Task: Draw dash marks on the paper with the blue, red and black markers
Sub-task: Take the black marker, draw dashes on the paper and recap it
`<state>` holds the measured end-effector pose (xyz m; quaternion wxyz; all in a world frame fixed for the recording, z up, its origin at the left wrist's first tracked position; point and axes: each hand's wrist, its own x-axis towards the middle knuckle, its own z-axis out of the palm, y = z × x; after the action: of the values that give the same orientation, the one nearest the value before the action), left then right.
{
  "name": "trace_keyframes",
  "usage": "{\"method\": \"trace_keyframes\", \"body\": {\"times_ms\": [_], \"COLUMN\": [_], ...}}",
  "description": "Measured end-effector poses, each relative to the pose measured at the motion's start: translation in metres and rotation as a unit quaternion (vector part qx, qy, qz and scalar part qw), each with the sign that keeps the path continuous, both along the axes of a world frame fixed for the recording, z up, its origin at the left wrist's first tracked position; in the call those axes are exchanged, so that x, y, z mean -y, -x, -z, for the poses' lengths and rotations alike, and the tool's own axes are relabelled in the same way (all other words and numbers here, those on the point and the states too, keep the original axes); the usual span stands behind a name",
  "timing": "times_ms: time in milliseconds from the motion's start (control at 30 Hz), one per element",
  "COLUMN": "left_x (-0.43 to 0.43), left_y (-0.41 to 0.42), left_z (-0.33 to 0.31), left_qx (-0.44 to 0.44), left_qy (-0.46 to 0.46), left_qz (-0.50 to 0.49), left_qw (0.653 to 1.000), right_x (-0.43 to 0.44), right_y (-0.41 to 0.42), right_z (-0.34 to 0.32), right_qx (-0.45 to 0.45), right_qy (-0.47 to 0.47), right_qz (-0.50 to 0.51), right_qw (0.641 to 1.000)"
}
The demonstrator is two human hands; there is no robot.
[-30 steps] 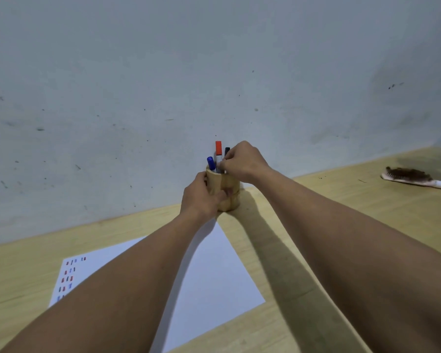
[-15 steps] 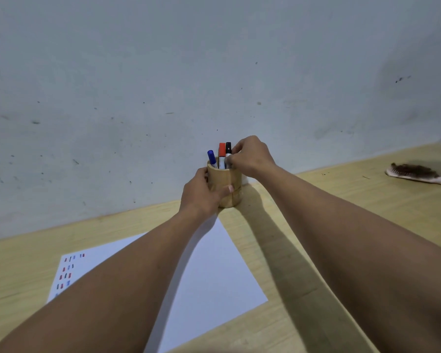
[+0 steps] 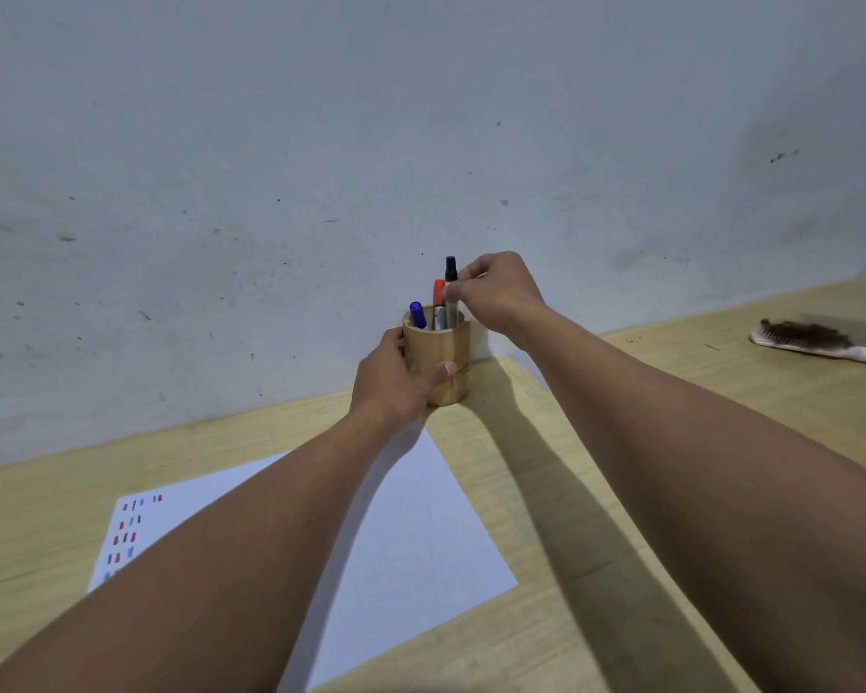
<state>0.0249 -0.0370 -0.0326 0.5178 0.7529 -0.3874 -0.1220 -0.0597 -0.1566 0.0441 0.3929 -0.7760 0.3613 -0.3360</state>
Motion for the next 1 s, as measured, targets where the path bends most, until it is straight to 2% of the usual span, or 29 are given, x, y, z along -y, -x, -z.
{"method": "trace_keyframes", "body": {"times_ms": [300,500,800,1000], "left_x": [-0.012,-0.044,-0.123,-0.172], "left_y": [0.007,0.0,-0.002,-0.004], "left_z": [-0.014,-0.049,-0.117,-0.153], "left_qx": [-0.027,0.008,-0.018,-0.129], "left_qy": [-0.092,-0.095,0.044,0.149], "left_qz": [-0.011,-0.043,-0.105,-0.099], "left_qw": [0.995,0.994,0.993,0.975], "right_x": [-0.013,-0.042,-0.12,-0.166], "right_y": [0.021,0.03,0.023,0.019], "right_z": [-0.036,-0.063,-0.076,-0.08], "right_qx": [0.047,0.082,0.019,-0.026], "right_qy": [0.001,0.041,0.106,0.102], "right_qz": [-0.013,-0.03,-0.133,-0.22], "right_qw": [0.999,0.995,0.985,0.97]}}
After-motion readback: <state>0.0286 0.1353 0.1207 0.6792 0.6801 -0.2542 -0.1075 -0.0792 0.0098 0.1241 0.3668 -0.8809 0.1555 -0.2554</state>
